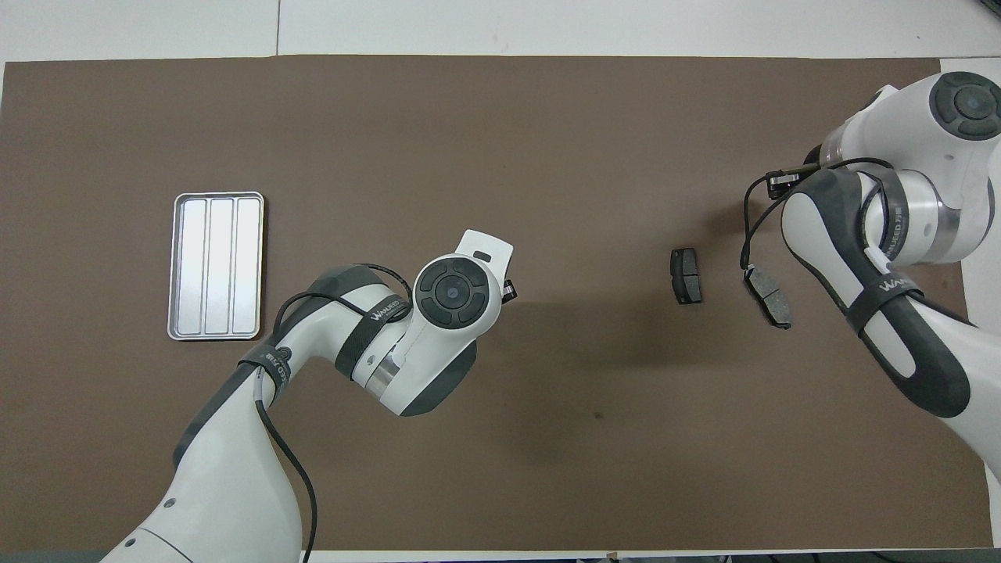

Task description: Place bearing gear from tray to pile

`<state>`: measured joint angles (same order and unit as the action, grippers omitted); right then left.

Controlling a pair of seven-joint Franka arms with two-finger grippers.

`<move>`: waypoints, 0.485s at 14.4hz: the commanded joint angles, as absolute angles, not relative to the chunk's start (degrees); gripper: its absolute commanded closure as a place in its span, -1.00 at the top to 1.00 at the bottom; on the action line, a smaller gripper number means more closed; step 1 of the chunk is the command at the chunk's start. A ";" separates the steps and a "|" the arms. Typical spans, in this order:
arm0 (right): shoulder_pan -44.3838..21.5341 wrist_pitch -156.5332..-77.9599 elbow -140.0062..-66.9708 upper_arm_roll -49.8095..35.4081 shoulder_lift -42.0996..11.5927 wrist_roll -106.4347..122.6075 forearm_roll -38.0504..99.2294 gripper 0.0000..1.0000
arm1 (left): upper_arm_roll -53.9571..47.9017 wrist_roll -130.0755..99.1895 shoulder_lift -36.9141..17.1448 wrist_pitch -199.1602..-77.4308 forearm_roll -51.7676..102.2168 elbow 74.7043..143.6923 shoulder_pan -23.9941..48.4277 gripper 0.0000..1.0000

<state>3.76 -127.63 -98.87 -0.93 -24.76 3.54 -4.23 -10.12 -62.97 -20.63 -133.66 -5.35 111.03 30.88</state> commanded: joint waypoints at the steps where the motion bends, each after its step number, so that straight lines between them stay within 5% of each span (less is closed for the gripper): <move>1: 5.36 -130.34 -100.20 -1.76 -25.57 5.36 -3.16 -1.00 | -9.58 -64.25 -20.21 -136.14 -6.50 113.11 31.38 -1.00; 7: 5.36 -136.22 -100.02 -1.76 -29.35 5.54 -3.16 -1.00 | -9.58 -64.16 -20.13 -136.49 -6.59 113.73 31.38 -0.91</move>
